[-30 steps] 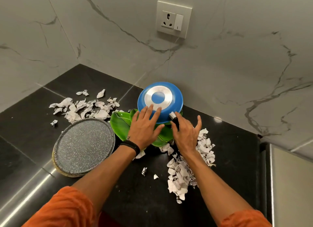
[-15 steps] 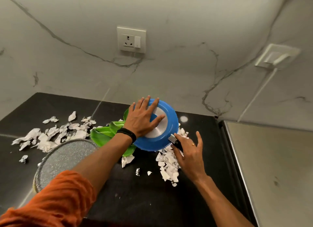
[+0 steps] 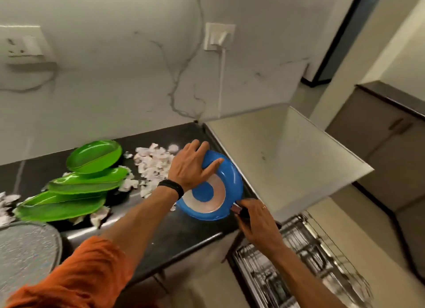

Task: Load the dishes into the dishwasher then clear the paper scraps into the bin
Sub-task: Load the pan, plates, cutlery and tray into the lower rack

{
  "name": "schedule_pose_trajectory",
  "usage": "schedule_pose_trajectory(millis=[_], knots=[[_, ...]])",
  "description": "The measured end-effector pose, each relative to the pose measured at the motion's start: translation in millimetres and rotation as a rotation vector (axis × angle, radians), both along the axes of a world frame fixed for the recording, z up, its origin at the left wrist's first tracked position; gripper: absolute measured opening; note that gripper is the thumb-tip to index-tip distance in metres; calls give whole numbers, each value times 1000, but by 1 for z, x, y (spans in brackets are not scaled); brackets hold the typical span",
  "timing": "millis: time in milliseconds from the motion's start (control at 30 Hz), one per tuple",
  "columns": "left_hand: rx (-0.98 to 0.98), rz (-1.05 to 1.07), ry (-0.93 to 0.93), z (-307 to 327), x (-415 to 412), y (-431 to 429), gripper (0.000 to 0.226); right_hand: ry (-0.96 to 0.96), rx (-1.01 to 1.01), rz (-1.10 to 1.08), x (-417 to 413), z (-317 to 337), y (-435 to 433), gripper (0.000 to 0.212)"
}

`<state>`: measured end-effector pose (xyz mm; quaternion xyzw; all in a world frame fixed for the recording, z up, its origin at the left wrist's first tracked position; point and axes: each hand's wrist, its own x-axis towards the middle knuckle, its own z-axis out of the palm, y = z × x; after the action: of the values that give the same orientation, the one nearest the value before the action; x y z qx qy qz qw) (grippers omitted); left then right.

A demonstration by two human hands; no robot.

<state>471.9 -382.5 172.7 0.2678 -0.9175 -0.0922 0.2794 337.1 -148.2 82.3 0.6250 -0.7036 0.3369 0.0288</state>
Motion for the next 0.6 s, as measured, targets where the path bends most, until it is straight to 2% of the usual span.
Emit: schedule_pose_trajectory(millis=[167,300,400,467,600], knots=[[-13,-206,36,-15,-66,80,60,-245,44,-158,-24,10,80,74],[-40,-348,37,-32,-117,148,58,-362,35,-324,-48,14,136,98],[-47,-455,23,-47,-157,196,55,-353,48,-463,-74,4,178,97],[-48,-503,-8,-56,-181,225,54,-416,38,-534,-90,-2,202,92],[-57,-597,-83,-82,-223,283,55,-548,62,-521,-130,-14,251,70]])
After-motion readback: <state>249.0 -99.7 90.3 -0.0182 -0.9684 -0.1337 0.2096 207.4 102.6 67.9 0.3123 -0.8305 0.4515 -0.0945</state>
